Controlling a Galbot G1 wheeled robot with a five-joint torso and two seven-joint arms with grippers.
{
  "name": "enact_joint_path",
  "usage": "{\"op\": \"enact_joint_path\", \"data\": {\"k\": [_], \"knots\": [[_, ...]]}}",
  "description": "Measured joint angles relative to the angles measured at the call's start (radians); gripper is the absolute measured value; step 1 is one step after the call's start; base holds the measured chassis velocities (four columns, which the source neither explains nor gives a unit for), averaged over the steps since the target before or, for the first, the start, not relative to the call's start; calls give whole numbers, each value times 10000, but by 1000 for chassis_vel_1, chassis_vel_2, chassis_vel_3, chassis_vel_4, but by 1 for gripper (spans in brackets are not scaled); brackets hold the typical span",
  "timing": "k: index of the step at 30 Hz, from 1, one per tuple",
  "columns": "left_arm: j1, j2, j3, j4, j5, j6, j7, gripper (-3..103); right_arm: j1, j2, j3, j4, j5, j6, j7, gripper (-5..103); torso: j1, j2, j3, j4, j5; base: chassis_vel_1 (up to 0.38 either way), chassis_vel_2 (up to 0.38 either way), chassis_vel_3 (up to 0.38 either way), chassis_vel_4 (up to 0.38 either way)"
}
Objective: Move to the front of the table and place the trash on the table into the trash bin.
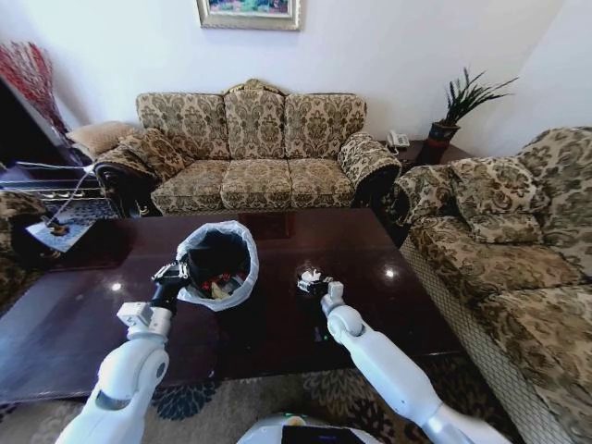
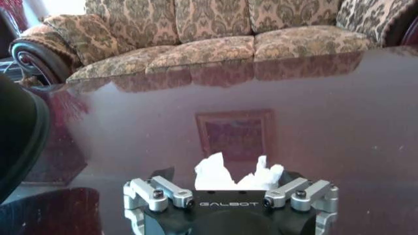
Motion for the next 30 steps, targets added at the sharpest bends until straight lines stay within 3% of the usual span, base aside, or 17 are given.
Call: {"op": "enact_joint_path", "data": {"k": [8,9,15,17,19,21,25,27,30], "knots": [[-25,172,24,35,-82,-3,14,4,-52,116,34,-187,-153,-31,127,68,0,2,0,1,1,0,0,0,0],[-25,172,24,35,-82,-3,14,4,-52,116,34,-187,-153,-31,127,68,0,2,0,1,1,0,0,0,0],[16,458,43,-6,-250,-20,39,4,-67,223,60,-362,-387,38,191,41,0,2,-1,-1,1,0,0,0,0],[16,485,41,-13,-264,-20,40,4,-68,221,60,-364,-395,40,203,41,0,2,-1,-1,0,0,0,0,0],[21,604,32,-67,-348,-20,38,4,-47,140,53,-323,-418,91,342,25,0,2,0,3,4,0,0,0,0],[21,646,32,-90,-384,-20,18,4,-3,74,56,-221,-420,126,471,25,0,1,1,1,5,0,0,0,0],[-30,967,1,-221,-574,48,-88,4,711,-682,54,1705,-224,202,1139,4,0,1,1,0,5,0,0,0,0],[-52,1024,2,-229,-597,70,-94,4,843,-819,23,2005,-130,163,1197,4,0,2,0,1,5,0,0,0,0],[-194,1265,78,-232,-733,189,-152,4,1758,-1540,-209,3668,762,-137,1536,1,0,2,0,1,-1,0,0,0,0]]}}
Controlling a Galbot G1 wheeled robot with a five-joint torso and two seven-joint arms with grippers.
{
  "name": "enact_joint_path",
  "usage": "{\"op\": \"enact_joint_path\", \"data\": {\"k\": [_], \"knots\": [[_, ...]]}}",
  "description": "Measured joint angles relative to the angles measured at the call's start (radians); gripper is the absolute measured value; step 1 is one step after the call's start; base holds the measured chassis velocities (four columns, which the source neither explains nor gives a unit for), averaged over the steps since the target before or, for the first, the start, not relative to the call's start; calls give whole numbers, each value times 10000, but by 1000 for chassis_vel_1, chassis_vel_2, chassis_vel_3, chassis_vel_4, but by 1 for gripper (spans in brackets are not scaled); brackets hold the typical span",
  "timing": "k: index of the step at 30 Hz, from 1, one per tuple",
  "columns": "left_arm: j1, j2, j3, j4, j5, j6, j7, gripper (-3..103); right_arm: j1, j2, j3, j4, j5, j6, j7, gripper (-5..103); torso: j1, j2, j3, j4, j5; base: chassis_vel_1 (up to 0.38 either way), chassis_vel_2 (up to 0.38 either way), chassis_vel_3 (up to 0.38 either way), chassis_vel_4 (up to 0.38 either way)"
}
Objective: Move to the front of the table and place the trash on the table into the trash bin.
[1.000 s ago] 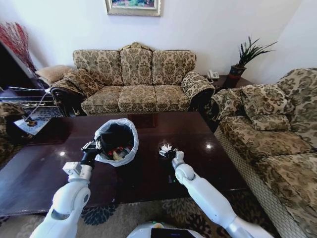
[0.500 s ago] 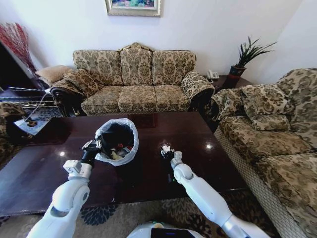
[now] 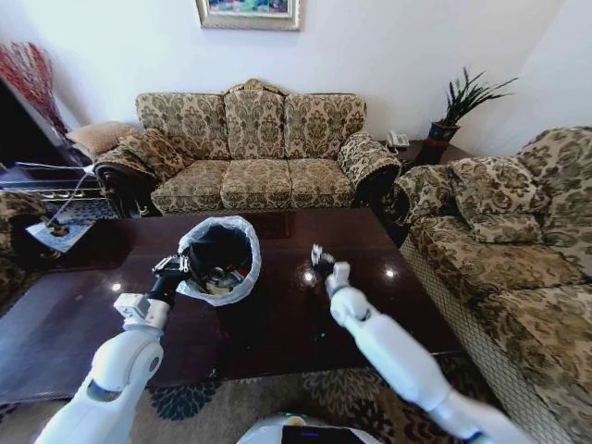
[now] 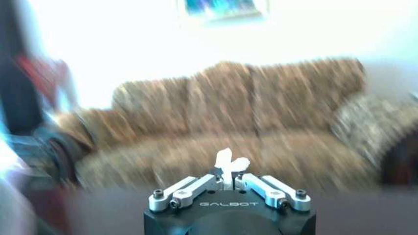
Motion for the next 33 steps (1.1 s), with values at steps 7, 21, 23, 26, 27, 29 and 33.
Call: {"op": "enact_joint_path", "data": {"k": [7,21,23,26,27,29,33], "knots": [[-563,915,396,86,-714,538,-181,4,2885,-935,-1078,2332,2746,-520,-321,1,0,0,0,-3,0,0,0,0,0],[-1162,1704,439,48,-1391,951,-346,4,4765,186,-4358,2469,4280,-1624,-69,12,0,0,0,-2,3,0,0,0,0],[-1100,1600,438,-10,-1354,953,-335,4,4763,325,-4432,2296,4157,-1633,-36,18,0,0,0,0,-1,0,0,0,0],[-1068,1461,441,-88,-1307,952,-317,4,4816,503,-4444,2061,4020,-1635,-67,28,0,0,0,0,0,0,0,0,0],[-1055,1415,443,-109,-1286,952,-306,4,4833,562,-4444,1983,3969,-1639,-77,33,0,0,0,-2,1,0,0,0,0],[-1017,1350,443,-134,-1243,952,-287,4,4860,691,-4435,1873,3928,-1657,-80,39,1,0,0,-3,3,0,0,0,0],[-937,1256,362,-136,-1180,915,-245,4,4953,944,-4467,1668,3840,-1681,-79,55,0,0,0,0,2,0,0,0,0]]}}
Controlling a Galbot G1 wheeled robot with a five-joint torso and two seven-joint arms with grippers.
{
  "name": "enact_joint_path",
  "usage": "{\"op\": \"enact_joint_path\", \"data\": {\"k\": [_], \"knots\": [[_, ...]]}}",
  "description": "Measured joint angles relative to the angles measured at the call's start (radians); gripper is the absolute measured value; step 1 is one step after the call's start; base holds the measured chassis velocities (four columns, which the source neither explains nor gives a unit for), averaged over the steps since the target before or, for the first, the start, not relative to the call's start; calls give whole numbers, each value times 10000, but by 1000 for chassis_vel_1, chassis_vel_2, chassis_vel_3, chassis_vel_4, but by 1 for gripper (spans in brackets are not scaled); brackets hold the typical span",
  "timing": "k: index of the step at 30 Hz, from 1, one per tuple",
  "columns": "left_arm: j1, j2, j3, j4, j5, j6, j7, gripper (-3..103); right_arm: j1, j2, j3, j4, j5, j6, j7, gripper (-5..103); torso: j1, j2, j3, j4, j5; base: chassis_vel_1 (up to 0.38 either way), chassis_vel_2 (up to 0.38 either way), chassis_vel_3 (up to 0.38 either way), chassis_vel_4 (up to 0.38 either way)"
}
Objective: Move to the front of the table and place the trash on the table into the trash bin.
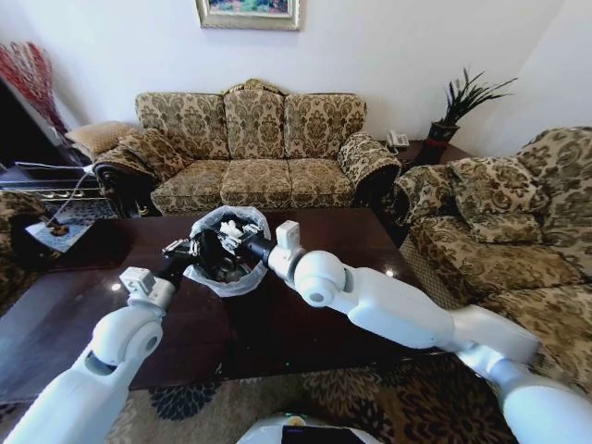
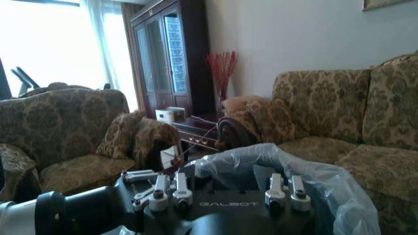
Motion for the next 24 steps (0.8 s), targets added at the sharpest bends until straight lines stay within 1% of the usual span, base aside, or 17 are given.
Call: {"op": "enact_joint_path", "data": {"k": [1,4,5,7,8,9,10,12,13,14,15,17,18,19,21,22,24], "knots": [[0,0,0,0,0,0,0,4,0,0,0,0,0,0,0,55,0,0,0,0,0,0,0,0,0],[23,-126,-73,-8,20,-38,46,4,66,167,-14,-170,-311,89,87,71,0,0,0,0,0,0,0,0,0],[23,-126,-73,-8,20,-38,46,4,66,167,-14,-170,-311,89,87,71,0,0,0,0,0,0,0,0,0],[98,-320,-155,-94,83,-38,47,4,48,70,226,-20,-482,159,438,83,1,0,0,0,0,0,0,0,0],[98,-320,-155,-94,83,-38,47,4,48,70,226,-20,-482,159,438,83,1,0,0,0,0,0,0,0,0],[188,-486,-198,-158,174,-37,49,4,-44,-142,400,184,-590,168,661,88,0,0,0,3,0,0,0,0,0],[188,-486,-198,-158,174,-37,49,4,-44,-142,400,184,-590,168,661,88,0,0,0,3,0,0,0,0,0],[349,-840,-248,-300,354,-32,67,4,-459,-944,774,735,-1009,81,821,97,0,0,-1,2,1,0,0,0,0],[386,-985,-258,-376,404,-31,86,4,-708,-1433,888,993,-1308,39,826,99,0,0,-1,3,4,0,0,0,0],[407,-1104,-265,-437,434,-31,106,4,-889,-1792,953,1155,-1498,26,830,100,0,0,0,0,4,0,0,0,0],[407,-1104,-265,-437,434,-31,106,4,-889,-1792,953,1155,-1498,26,830,100,0,0,0,0,4,0,0,0,0],[446,-1338,-277,-506,505,-46,170,4,-1528,-2783,1145,1671,-1854,-3,946,100,0,0,-1,-10,7,0,0,0,0],[478,-1459,-276,-506,600,-89,246,4,-2057,-3351,1290,2016,-1998,-17,1063,100,0,0,0,-9,8,0,0,0,0],[478,-1459,-276,-506,600,-89,246,4,-2057,-3351,1290,2016,-1998,-17,1063,100,0,0,0,-9,8,0,0,0,0],[507,-1652,-244,-504,790,-153,303,4,-3183,-4112,1717,2634,-2410,-110,1085,100,0,0,-1,-6,5,0,0,0,0],[507,-1652,-244,-504,790,-153,303,4,-3183,-4112,1717,2634,-2410,-110,1085,100,0,0,-1,-6,5,0,0,0,0],[531,-1742,-197,-539,868,-164,316,4,-3869,-4447,2026,3022,-2674,-154,1067,100,0,0,-1,-1,2,32,-17,-17,11]]}}
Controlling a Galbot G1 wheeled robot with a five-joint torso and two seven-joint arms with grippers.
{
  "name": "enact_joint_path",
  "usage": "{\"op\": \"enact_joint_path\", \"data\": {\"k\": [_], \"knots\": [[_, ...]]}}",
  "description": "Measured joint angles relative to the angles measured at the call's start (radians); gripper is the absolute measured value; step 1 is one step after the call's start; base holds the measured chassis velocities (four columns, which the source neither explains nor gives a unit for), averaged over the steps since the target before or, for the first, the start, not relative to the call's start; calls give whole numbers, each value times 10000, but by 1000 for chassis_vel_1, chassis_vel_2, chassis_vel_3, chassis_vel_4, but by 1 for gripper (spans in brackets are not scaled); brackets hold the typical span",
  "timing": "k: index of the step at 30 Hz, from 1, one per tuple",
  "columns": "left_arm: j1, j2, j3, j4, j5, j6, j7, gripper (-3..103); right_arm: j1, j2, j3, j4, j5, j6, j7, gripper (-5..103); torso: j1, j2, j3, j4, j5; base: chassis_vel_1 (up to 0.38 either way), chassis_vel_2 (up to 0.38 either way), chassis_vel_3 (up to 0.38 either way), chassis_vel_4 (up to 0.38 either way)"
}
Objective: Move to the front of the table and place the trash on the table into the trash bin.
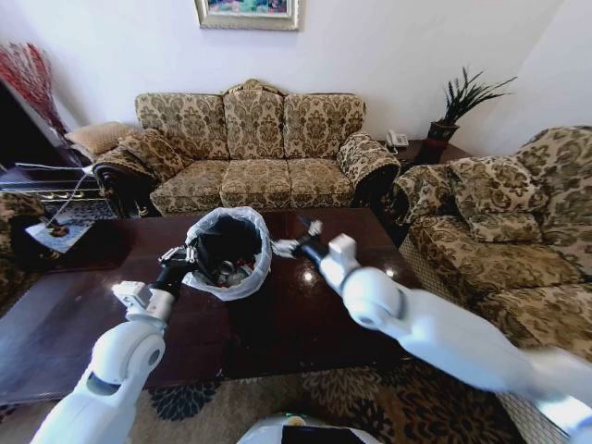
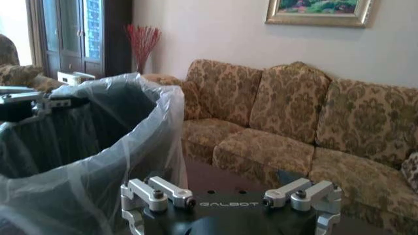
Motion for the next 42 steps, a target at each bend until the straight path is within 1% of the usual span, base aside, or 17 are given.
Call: {"op": "enact_joint_path", "data": {"k": [1,7,9,14,17,19,21,23,24,25,26,27,29,32,33,38,42], "knots": [[27,-59,28,-60,53,0,2,4,-456,-153,250,239,-80,-37,16,100,1,0,0,1,0,65,-34,-82,35],[204,-141,-12,-300,122,-10,6,4,-1170,-297,884,540,-183,-102,76,100,3,0,1,-1,2,146,-52,-166,72],[322,-174,-60,-435,140,-28,3,4,-1449,-357,1168,637,-226,-127,80,100,3,-1,1,3,1,249,-85,-312,114],[459,-214,-97,-617,182,-35,-34,4,-1943,-456,1538,828,-384,-164,80,100,-3,0,-1,5,-3,382,-84,-377,91],[523,-240,-86,-739,224,-37,-48,4,-2476,-487,1798,926,-633,-176,78,100,-1,0,0,-7,5,509,-101,-515,73],[540,-250,-75,-773,232,-36,-53,4,-2627,-488,1857,940,-711,-177,68,100,-2,0,0,-5,5,542,-100,-550,69],[577,-264,-68,-840,245,-37,-67,4,-2829,-488,1954,993,-807,-186,55,100,-6,2,-2,-2,-6,569,-82,-544,53],[599,-266,-70,-876,248,-37,-68,4,-2870,-483,1980,1011,-820,-196,52,100,-8,4,-3,-2,2,618,-44,-546,37],[629,-269,-90,-898,248,-36,-80,4,-2884,-475,1985,1011,-820,-216,47,100,-6,3,-1,6,3,653,-13,-601,42],[629,-269,-90,-898,248,-36,-80,4,-2884,-475,1985,1011,-820,-216,47,100,-6,3,-1,6,3,653,-13,-601,42],[646,-272,-107,-908,250,-36,-89,4,-2880,-463,1989,1013,-824,-221,42,100,-5,3,-1,9,-9,598,-13,-555,18],[660,-277,-123,-909,251,-36,-106,4,-2876,-458,1988,1013,-824,-228,38,100,-4,3,-1,6,-17,598,22,-555,18],[701,-304,-165,-949,251,-36,-107,4,-2806,-418,1939,993,-826,-271,10,100,0,2,2,5,1,588,59,-571,-43],[713,-334,-175,-959,249,-37,-121,4,-2745,-403,1888,939,-828,-273,-64,100,0,1,2,-1,1,587,41,-567,-34],[715,-352,-175,-958,249,-36,-129,4,-2714,-402,1855,898,-839,-200,-116,100,0,2,1,-4,-7,536,-10,-554,-23],[696,-406,-175,-936,248,-35,-184,4,-2593,-398,1764,699,-891,108,-225,100,-5,3,-1,2,3,494,8,-497,-5],[634,-554,-221,-822,216,-29,-399,4,-2510,-360,1752,536,-893,222,-227,100,-10,7,-6,5,-13,249,-6,-264,-1]]}}
